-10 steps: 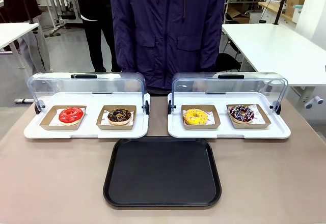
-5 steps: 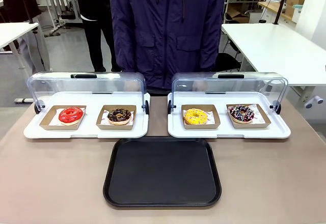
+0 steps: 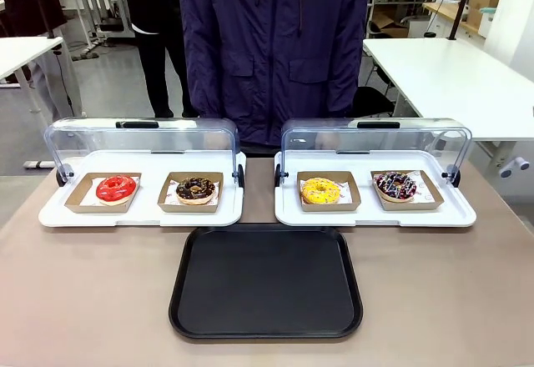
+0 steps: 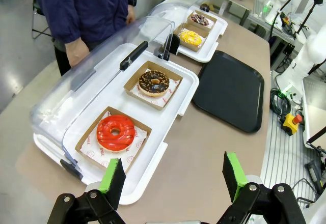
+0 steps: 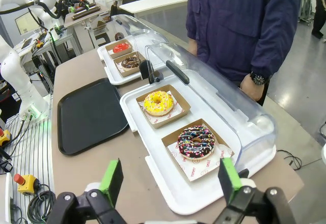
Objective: Move the fourth donut from the left to the tray.
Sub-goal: Pick up the Paper togo box containing the Donut indicated by the person and place it on the Handle tray.
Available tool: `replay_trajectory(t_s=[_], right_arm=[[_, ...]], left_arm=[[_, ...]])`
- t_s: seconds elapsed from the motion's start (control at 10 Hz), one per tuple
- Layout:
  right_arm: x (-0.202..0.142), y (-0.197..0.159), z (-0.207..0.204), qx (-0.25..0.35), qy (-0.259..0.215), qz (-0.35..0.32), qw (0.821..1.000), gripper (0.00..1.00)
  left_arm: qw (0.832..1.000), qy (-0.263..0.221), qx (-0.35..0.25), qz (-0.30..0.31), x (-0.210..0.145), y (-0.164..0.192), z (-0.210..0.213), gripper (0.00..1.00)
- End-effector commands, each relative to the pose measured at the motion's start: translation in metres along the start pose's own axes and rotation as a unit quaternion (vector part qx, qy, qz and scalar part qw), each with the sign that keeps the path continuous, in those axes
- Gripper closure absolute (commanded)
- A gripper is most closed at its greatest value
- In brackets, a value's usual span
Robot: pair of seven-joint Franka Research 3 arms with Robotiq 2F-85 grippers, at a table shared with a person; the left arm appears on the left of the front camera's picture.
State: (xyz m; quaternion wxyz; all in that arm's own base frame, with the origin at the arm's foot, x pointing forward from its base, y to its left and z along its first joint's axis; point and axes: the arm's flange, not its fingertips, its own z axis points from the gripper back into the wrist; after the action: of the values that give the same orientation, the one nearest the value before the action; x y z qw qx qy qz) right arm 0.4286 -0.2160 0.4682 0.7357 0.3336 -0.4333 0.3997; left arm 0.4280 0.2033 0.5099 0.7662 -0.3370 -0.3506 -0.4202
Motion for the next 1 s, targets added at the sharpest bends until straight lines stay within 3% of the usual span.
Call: replay_trajectory(t_s=[0.0,0.9], right_arm=[[0.0012,0.0004,-0.0005,0.002,-0.004,0.004,1.0,0.0],[0.0012,0.0004,-0.0005,0.002,-0.004,0.004,1.0,0.0]], left_arm=[[1.0,-0.005,0.001,-0.005,0.0002,-0.0039,0.0005,0.0],[1.0,-0.005,0.001,-0.005,0.0002,-0.0039,0.0005,0.0]])
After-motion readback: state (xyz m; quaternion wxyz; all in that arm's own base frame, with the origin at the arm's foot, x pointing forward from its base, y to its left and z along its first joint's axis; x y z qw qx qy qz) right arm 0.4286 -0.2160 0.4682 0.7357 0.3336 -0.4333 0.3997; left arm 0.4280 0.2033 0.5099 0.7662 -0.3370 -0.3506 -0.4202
